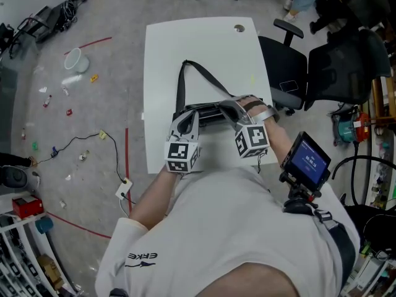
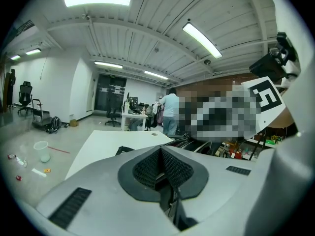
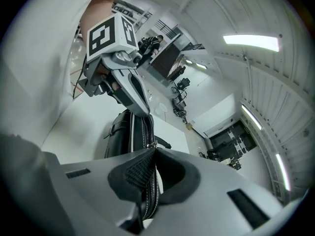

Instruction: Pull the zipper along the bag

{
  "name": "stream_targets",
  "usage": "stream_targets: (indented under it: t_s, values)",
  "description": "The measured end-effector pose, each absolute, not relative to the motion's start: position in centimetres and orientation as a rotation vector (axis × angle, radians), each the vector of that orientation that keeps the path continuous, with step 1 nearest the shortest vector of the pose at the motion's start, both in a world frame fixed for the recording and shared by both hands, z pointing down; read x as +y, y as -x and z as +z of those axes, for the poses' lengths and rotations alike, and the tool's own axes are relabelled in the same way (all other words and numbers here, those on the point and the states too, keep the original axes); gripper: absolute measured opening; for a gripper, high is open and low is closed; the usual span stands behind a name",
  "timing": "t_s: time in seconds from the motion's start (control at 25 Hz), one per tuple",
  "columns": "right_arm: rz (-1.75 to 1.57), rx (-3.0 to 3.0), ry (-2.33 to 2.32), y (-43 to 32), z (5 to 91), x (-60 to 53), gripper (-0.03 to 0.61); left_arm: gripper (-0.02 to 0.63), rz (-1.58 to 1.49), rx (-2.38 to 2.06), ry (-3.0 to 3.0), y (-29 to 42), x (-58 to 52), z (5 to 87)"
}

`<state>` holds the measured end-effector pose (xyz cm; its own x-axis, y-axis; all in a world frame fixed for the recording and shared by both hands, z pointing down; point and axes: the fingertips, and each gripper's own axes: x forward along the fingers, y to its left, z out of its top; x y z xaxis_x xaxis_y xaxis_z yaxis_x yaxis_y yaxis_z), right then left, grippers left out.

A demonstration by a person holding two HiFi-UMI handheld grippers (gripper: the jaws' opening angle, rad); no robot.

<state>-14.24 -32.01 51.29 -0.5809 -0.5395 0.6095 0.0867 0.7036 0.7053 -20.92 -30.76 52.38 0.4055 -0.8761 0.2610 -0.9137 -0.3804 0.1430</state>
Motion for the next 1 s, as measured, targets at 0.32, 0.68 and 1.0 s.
stream_targets:
  t_s: [0.32,0.68,1.0]
  values:
    - [-0.972,-2.001,-0.306,15.3,50.9,-31.4,0.011,0.002,0.185,-1.541,-2.411,20.1,-30.6,52.2]
    - [-0.981,-1.995,-0.287,16.7,50.2,-31.0,0.011,0.002,0.150,-1.553,-2.427,20.9,-29.9,51.6]
    - [-0.962,-1.978,-0.312,17.5,51.0,-31.3,0.011,0.003,0.243,-1.583,-2.402,25.0,-28.4,54.0]
